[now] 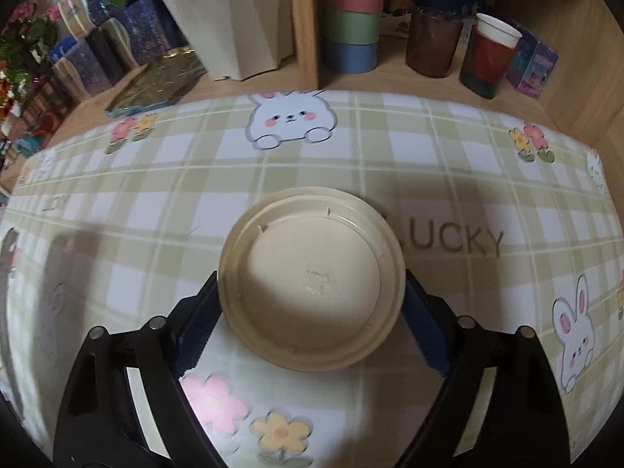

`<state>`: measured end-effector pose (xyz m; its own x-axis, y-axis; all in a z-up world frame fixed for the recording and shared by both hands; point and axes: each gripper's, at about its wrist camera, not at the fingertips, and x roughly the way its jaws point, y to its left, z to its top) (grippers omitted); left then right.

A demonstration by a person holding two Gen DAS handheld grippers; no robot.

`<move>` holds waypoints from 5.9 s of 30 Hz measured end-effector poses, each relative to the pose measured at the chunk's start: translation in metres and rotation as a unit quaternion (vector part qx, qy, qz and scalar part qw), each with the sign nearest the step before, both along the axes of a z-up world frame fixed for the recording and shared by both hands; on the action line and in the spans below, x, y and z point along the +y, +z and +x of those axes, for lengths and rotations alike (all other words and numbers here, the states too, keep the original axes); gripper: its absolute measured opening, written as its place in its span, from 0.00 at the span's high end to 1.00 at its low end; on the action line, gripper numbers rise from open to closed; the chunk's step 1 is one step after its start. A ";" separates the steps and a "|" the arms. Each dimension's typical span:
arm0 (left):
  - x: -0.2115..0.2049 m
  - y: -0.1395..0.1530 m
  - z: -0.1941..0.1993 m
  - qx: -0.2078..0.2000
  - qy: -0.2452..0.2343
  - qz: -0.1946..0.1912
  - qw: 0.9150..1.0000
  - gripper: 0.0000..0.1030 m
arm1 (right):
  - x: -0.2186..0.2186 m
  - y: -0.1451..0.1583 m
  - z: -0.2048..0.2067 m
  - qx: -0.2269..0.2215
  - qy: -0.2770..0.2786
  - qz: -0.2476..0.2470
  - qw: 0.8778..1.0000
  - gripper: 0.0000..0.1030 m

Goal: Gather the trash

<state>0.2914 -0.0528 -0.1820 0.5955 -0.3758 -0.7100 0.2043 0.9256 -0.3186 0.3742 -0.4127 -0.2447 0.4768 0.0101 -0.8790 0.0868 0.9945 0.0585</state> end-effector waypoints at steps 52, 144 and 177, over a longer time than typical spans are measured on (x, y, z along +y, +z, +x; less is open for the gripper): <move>0.075 0.028 -0.254 -0.021 -0.036 0.015 0.999 0.93 | 0.136 0.048 -0.394 -0.066 0.134 0.060 0.987 0.17; 0.030 0.148 -0.295 -0.207 -0.095 0.119 0.966 0.06 | 0.124 0.193 -0.418 -0.215 0.069 0.013 0.974 0.06; 0.066 0.186 -0.318 -0.233 -0.017 0.125 0.964 0.06 | 0.151 0.238 -0.430 -0.258 0.082 -0.018 0.963 0.06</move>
<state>-0.0268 0.0127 0.0042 0.8622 -0.2528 -0.4390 0.3028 0.9519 0.0465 -0.0560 -0.2612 -0.0071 0.8440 0.0969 -0.5275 -0.1030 0.9945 0.0178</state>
